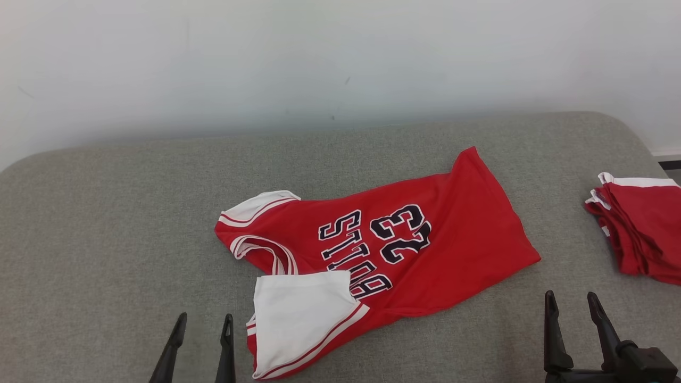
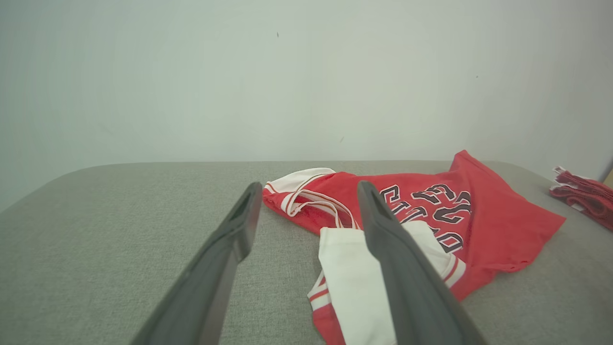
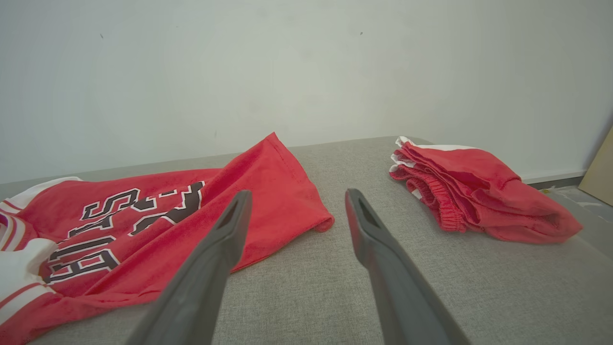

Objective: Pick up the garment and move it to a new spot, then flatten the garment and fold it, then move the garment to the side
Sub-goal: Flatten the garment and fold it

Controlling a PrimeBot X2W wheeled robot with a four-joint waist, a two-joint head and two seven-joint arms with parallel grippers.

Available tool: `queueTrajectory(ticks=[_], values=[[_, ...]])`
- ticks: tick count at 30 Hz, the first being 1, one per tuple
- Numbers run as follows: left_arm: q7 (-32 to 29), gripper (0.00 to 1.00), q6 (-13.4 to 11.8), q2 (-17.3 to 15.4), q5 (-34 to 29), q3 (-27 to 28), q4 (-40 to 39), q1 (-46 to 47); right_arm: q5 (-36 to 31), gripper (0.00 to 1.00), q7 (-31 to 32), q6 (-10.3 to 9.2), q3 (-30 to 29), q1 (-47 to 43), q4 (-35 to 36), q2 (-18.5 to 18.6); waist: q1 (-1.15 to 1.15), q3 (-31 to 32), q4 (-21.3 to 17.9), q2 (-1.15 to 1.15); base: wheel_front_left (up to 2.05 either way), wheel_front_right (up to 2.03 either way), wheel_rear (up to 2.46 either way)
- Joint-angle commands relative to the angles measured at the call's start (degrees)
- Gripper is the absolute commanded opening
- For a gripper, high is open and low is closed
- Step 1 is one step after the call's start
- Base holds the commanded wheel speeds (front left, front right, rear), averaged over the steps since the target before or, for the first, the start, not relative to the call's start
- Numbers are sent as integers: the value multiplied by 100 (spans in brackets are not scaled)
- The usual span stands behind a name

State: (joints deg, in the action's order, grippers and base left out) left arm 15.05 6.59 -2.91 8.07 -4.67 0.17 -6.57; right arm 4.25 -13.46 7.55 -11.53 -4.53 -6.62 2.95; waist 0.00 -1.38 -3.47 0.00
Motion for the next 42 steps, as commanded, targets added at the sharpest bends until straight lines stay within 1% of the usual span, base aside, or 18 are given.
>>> queueTrajectory(ticks=[1,3,6,10,12,13,17,22,24,29,33,35,36,37,42], values=[[17,100,25,5,-10,-16,45,38,53,100,-13,-12,12,44,-2,-14,0,-6,2,0,0,0,0],[17,100,47,5,80,-90,202,69,78,100,-14,-12,16,43,-22,-14,0,-13,0,0,0,0,0],[-9,100,73,-87,171,-358,801,284,114,100,-12,-12,40,62,-46,-14,0,-28,-7,0,0,0,0],[-293,100,83,-246,425,-687,1570,1007,136,100,-12,-12,111,122,-80,-14,0,-72,-64,0,0,0,0],[-524,100,79,-275,638,-760,1984,1394,162,100,-21,-12,154,157,-101,-15,0,-109,-124,0,0,0,0],[-606,100,80,-313,686,-781,2146,1603,173,100,-24,-12,181,176,-108,-14,0,-135,-172,0,0,0,0],[-1015,100,81,-275,1061,-718,2869,2321,214,100,-38,-12,268,259,-149,-14,0,-245,-384,0,0,0,0],[-1469,100,79,-255,1342,-644,3557,3001,283,100,-77,-12,329,361,-219,-14,0,-414,-652,0,0,0,0],[-1730,100,4,-231,1482,-567,3809,3196,295,100,-91,-12,329,382,-246,-14,0,-462,-744,0,0,0,0],[-2165,100,-88,-212,1662,-490,4147,3481,354,100,-132,-12,319,429,-280,-15,0,-561,-919,0,0,0,0],[-2257,100,-116,-243,1680,-496,4261,3567,382,100,-144,-12,322,456,-298,-16,0,-600,-964,0,0,0,0],[-2227,100,-184,-284,1615,-515,4320,3612,396,100,-155,-12,330,463,-307,-15,0,-619,-989,0,0,0,0],[-2224,31,-254,-318,1581,-518,4355,3624,398,100,-160,-12,333,466,-310,-14,0,-626,-998,0,0,0,0],[-2193,0,-338,-358,1551,-500,4380,3627,402,100,-165,-12,335,470,-312,-14,0,-634,-1004,0,0,0,0],[-1981,0,-756,-606,1418,-370,4327,3552,435,100,-170,-12,312,474,-287,-15,0,-684,-983,0,0,0,0]])
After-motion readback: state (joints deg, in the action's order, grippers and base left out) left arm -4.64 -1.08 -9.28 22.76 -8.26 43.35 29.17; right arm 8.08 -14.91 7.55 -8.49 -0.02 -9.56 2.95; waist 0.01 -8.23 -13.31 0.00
